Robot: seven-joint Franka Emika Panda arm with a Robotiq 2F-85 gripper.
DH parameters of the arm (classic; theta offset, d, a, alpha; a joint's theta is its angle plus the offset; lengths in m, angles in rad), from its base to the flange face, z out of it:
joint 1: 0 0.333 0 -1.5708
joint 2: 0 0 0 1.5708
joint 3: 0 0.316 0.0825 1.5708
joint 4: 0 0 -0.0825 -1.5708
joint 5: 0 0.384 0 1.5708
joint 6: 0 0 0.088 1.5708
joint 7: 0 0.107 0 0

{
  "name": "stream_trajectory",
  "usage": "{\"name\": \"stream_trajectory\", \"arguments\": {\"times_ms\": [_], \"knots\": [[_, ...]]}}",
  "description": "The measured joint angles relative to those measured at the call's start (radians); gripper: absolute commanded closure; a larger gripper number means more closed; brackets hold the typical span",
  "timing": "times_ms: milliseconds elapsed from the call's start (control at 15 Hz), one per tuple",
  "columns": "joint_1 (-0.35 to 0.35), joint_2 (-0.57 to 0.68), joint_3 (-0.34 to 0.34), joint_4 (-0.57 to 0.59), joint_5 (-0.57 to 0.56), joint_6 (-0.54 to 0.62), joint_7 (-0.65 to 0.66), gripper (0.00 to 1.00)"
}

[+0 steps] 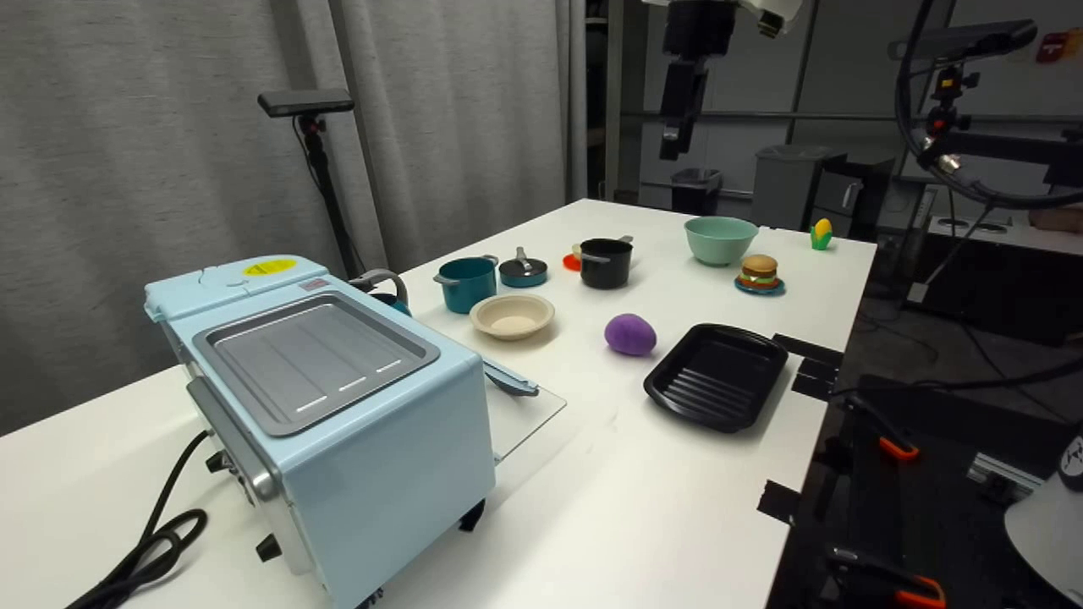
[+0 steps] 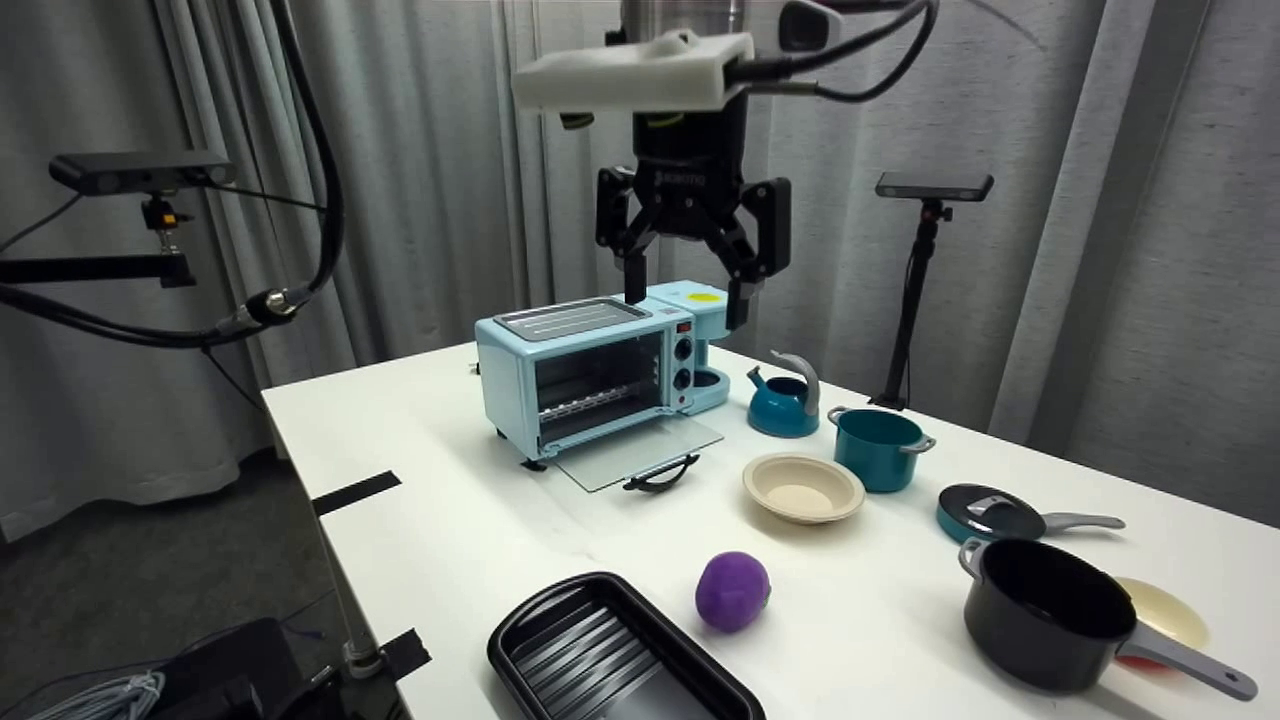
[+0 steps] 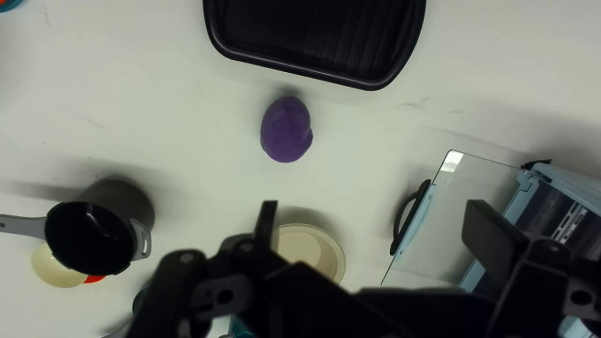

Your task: Close the toaster oven.

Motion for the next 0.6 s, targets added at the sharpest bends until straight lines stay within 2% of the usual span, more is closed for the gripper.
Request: {"name": "stream_trajectory", "arguments": {"times_ms": [600], "knots": [[0.003, 0.15, 0.071, -0.086, 0.179, 0.27, -0.05, 0.0]]}}
